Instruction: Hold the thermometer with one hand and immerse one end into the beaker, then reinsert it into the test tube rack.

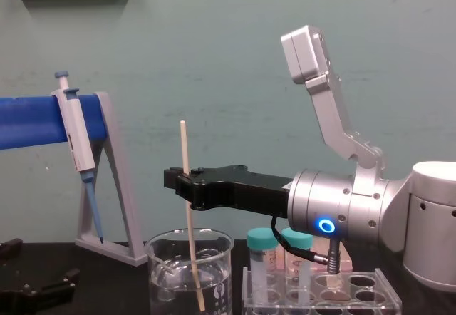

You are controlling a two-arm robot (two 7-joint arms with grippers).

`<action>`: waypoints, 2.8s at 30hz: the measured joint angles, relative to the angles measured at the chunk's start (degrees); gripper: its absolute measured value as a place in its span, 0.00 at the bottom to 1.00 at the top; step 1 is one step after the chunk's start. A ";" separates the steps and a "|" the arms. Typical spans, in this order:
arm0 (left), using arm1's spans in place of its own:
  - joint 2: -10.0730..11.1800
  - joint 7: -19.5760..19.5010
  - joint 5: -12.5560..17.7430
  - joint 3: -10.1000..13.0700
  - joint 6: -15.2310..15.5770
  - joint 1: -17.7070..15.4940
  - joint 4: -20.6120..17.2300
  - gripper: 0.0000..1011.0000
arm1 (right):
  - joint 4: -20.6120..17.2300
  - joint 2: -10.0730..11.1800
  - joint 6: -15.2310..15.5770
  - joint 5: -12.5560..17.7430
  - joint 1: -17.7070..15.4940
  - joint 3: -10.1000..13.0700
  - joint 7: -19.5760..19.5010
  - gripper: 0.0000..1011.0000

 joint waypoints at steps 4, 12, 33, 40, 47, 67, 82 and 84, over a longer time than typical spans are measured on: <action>0.00 0.00 0.00 0.00 0.00 0.00 0.00 0.99 | 0.00 0.00 0.00 0.00 0.00 0.00 0.00 0.05; 0.00 0.00 0.00 0.00 0.00 0.00 0.00 0.99 | 0.00 0.00 0.00 0.00 0.00 0.00 0.00 0.05; 0.00 0.00 0.00 0.00 0.00 0.00 0.00 0.99 | 0.00 0.00 0.00 0.00 0.00 0.00 0.00 0.05; 0.00 0.00 0.00 0.00 0.00 0.00 0.00 0.99 | 0.00 0.00 0.00 0.00 0.00 0.00 0.00 0.05; 0.00 0.00 0.00 0.00 0.00 0.00 0.00 0.99 | 0.00 0.00 0.00 0.00 0.00 0.00 0.00 0.05; 0.00 0.00 0.00 0.00 0.00 0.00 0.00 0.99 | -2.30 0.53 0.56 0.11 -0.48 0.50 -0.09 0.05; 0.00 0.00 0.00 0.00 0.00 0.00 0.00 0.99 | -15.87 4.74 5.20 7.76 -3.12 6.04 -1.37 0.05; 0.00 0.00 0.00 0.00 0.00 0.00 0.00 0.99 | -17.79 5.36 5.51 9.37 -3.47 7.34 -1.91 0.05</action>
